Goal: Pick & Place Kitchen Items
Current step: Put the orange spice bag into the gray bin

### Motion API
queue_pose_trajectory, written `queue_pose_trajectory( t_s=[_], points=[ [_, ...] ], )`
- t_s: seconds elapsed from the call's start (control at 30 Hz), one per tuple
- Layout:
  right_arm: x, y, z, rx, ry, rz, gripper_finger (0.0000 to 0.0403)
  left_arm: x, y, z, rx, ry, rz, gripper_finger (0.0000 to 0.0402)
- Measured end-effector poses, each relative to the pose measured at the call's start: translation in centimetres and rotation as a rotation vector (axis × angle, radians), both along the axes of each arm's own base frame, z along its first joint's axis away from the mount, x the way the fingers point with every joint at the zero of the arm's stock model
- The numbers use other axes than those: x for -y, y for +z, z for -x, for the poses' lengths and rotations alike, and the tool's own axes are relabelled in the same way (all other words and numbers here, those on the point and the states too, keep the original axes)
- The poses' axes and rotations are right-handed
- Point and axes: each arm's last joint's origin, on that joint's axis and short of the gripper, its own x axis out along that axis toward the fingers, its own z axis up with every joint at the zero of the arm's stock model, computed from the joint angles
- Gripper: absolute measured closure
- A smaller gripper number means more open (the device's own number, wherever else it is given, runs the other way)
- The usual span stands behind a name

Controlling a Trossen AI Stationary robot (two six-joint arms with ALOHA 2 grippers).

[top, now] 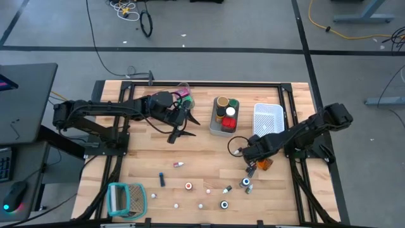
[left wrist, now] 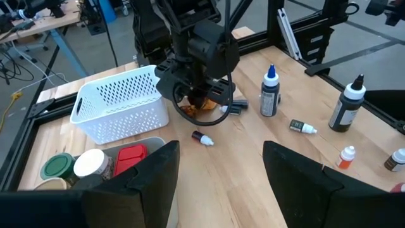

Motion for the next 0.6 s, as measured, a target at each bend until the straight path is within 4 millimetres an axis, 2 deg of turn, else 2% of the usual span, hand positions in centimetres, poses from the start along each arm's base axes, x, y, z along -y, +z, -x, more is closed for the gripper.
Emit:
queue_pose_trajectory(
  t_s=[0.1,0.23,0.4,0.6],
  points=[
    [0.0,0.2,0.1,0.004,-0.002,-0.003,0.0391,0.0,0.0,0.0,0.000,0.000,0.000,0.0166],
    [-0.1,1.4,-0.5,0.022,-0.013,-0.004,0.0375,0.0,0.0,0.0,0.001,0.000,0.000,0.0166],
    [-1.0,4.1,-2.1,0.146,0.059,0.016,0.0383,0.0,0.0,0.0,-0.001,0.002,0.006,0.0166],
    [-1.7,7.0,-3.1,0.270,0.089,0.170,0.0393,0.3,0.0,0.0,0.002,-0.030,0.018,0.0166]
  ],
)
